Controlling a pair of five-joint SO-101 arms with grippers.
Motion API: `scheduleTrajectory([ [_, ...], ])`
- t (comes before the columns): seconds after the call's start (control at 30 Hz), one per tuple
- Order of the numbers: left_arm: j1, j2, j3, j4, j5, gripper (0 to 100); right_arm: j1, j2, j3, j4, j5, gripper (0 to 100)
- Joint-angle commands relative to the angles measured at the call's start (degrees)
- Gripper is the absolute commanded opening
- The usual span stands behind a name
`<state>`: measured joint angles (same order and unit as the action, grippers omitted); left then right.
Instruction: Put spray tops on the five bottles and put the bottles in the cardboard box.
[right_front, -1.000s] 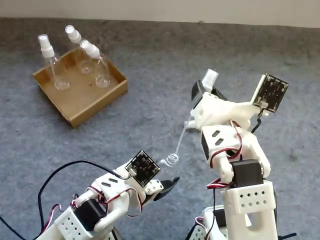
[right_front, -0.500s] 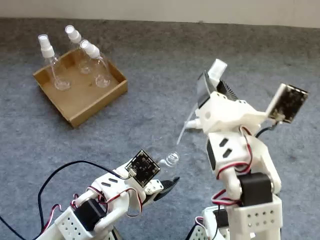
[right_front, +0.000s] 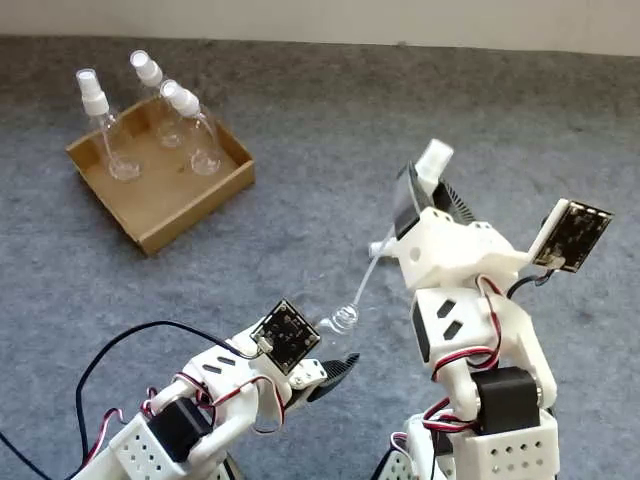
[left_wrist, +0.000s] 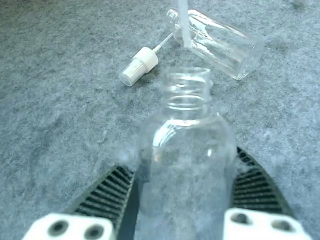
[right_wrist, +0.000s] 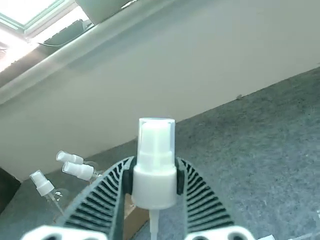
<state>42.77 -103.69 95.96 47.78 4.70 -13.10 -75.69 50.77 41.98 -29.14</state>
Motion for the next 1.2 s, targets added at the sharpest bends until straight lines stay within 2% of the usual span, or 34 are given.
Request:
scheduleTrajectory([
  [0.0, 0.48, -1.01, 1.19, -0.26, 0.70, 11, -0.22, -1.36, 1.01, -1.10, -0.35, 0.7],
  [0.47, 0.48, -1.01, 1.19, -0.79, 0.62, 12, -1.98, -1.54, 2.51, -0.31, -0.35, 0.7],
  [0.7, 0.48, -1.01, 1.19, -10.20, 0.62, 11, -8.75, -1.54, 2.51, 4.09, 5.71, 0.8],
  [1.17, 0.40, -1.01, 1.19, -20.04, 0.53, 11, -9.36, -1.63, 2.51, 5.67, 6.07, 0.9],
])
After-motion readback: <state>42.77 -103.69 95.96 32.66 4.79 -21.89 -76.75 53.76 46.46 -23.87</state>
